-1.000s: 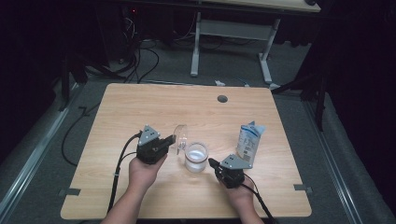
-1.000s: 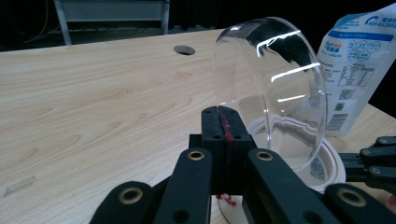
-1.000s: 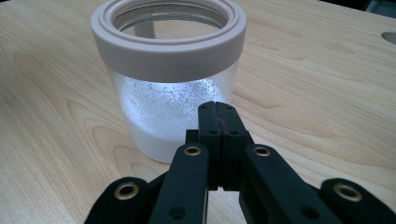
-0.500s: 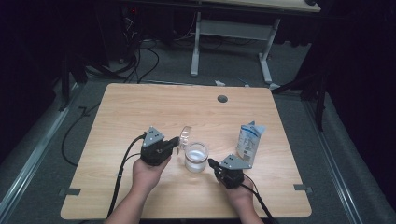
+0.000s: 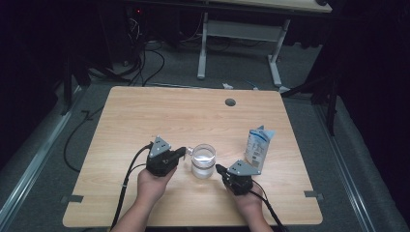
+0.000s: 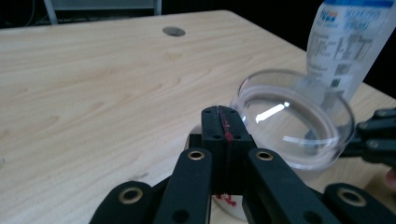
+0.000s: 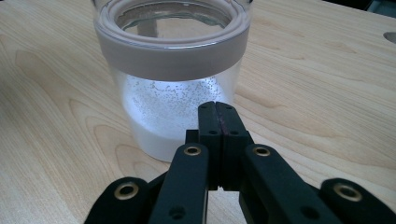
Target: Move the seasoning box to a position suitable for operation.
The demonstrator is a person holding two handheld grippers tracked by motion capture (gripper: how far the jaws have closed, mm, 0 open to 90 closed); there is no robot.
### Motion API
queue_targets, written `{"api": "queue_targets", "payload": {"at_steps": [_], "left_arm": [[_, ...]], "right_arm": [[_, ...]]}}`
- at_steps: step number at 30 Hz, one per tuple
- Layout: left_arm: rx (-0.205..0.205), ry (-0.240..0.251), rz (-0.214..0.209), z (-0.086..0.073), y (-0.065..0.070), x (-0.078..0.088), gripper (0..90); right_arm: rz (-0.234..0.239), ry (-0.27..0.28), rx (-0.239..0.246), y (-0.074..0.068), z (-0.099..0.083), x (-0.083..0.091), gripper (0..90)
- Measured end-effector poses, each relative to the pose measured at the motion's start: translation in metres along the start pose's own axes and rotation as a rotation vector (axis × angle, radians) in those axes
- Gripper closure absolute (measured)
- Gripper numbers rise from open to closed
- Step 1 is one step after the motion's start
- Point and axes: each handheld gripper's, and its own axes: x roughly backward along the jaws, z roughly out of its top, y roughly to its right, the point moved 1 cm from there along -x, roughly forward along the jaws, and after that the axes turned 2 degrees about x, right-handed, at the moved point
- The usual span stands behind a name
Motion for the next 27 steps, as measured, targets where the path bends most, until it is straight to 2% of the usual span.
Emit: {"api": "queue_targets", "payload": {"at_steps": [4,11,16,17,27], "left_arm": [[0.000,-0.034,0.023,-0.016,-0.009,0.000,90.0],[-0.006,-0.064,0.036,-0.031,-0.016,-0.003,90.0],[-0.001,-0.046,0.035,-0.031,-0.019,-0.006,90.0],[0.012,-0.040,0.040,-0.029,-0.019,-0.008,90.0],[-0.001,-0.043,0.019,-0.023,-0.017,-0.020,90.0]], "right_arm": [[-0.004,0.001,-0.005,0.001,0.000,0.001,89.8],[-0.005,-0.003,-0.010,0.002,-0.001,0.001,89.8],[-0.006,-0.004,-0.009,0.003,-0.001,0.002,89.8],[-0.006,-0.001,-0.009,0.003,-0.001,0.001,89.8],[-0.011,-0.010,-0.014,0.004,-0.003,0.002,89.8]]}}
